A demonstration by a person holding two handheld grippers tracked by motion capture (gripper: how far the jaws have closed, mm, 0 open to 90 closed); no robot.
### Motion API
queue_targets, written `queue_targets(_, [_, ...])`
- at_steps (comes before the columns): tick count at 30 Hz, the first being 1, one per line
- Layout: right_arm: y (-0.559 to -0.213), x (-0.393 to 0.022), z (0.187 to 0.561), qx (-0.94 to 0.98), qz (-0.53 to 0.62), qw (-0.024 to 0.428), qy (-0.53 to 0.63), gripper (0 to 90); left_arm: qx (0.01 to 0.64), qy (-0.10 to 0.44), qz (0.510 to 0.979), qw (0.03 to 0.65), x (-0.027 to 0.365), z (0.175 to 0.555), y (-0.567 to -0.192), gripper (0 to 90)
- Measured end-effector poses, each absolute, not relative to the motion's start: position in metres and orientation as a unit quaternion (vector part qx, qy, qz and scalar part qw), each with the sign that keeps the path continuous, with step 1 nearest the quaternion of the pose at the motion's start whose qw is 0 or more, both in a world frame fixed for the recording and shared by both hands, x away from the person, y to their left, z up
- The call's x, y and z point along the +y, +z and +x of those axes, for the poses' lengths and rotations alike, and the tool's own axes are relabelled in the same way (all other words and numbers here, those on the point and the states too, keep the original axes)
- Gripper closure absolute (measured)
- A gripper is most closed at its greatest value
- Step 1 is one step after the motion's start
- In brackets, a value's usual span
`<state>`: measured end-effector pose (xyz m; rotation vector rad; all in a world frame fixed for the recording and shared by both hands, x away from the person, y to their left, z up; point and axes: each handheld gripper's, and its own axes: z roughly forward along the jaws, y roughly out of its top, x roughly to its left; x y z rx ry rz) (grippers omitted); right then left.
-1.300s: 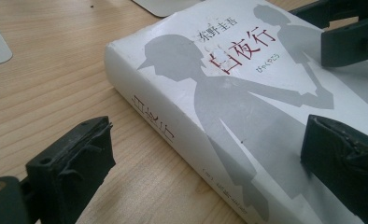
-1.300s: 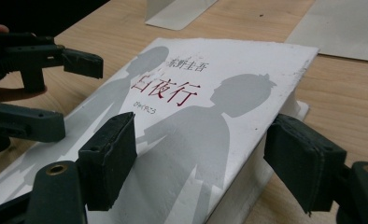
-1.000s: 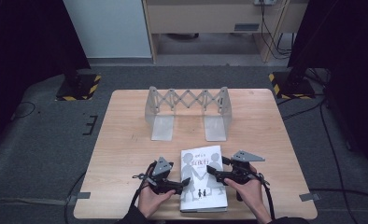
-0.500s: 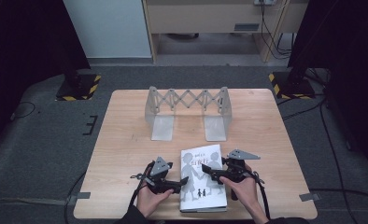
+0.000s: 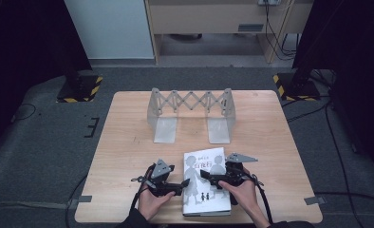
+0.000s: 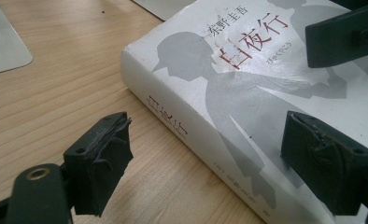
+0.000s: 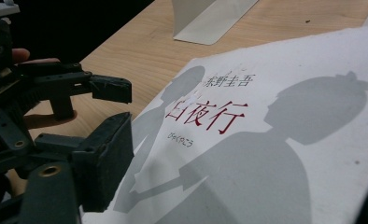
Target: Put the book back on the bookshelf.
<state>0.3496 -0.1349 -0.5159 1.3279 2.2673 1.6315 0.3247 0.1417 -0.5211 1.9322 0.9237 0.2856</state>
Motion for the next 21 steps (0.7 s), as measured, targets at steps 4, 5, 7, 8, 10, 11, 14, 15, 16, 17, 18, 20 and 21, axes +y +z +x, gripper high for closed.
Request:
queue_targets(4, [-0.518,-0.137,0.348,0.726,0.434,0.023,0.532,28.1,0.379,0.118,0.788,0.471,0.143,0.325,-0.521,15.8])
queue_targets(5, [-0.518,-0.137,0.348,0.727,0.433,0.024,0.532,28.1,0.379,0.119,0.788,0.471,0.143,0.325,-0.521,15.9])
queue_targets(7, [-0.518,-0.137,0.348,0.726,0.434,0.023,0.532,28.2,0.38,0.12,0.787,0.471,0.144,0.325,-0.521,16.2])
queue_targets(8, [-0.518,-0.137,0.348,0.726,0.434,0.023,0.532,28.4,0.38,0.121,0.787,0.47,0.144,0.325,-0.521,16.5])
queue_targets(10, [-0.518,-0.136,0.349,0.724,0.435,0.02,0.535,27.9,0.382,0.122,0.786,0.471,0.145,0.324,-0.521,16.8])
queue_targets(11, [-0.519,-0.136,0.349,0.722,0.435,0.018,0.538,27.0,0.381,0.123,0.786,0.471,0.146,0.324,-0.521,17.2])
queue_targets(14, [-0.52,-0.135,0.349,0.721,0.434,0.018,0.54,27.9,0.385,0.122,0.783,0.473,0.148,0.325,-0.52,17.5])
queue_targets(15, [-0.52,-0.136,0.35,0.721,0.435,0.02,0.538,29.8,0.386,0.121,0.781,0.476,0.15,0.326,-0.52,17.7])
queue_targets(16, [-0.52,-0.136,0.35,0.721,0.437,0.02,0.537,32.2,0.389,0.121,0.778,0.478,0.151,0.326,-0.519,18.0])
queue_targets(17, [-0.519,-0.137,0.35,0.719,0.442,0.018,0.536,34.7,0.393,0.12,0.775,0.481,0.152,0.327,-0.519,18.2])
queue_targets(18, [-0.519,-0.138,0.351,0.718,0.444,0.015,0.536,37.1,0.395,0.119,0.772,0.484,0.153,0.327,-0.518,18.3])
queue_targets(20, [-0.52,-0.141,0.353,0.714,0.449,0.007,0.537,41.3,0.399,0.117,0.766,0.489,0.156,0.328,-0.518,18.6])
queue_targets(21, [-0.52,-0.141,0.353,0.711,0.454,0.004,0.537,43.2,0.401,0.118,0.764,0.491,0.157,0.328,-0.517,18.7])
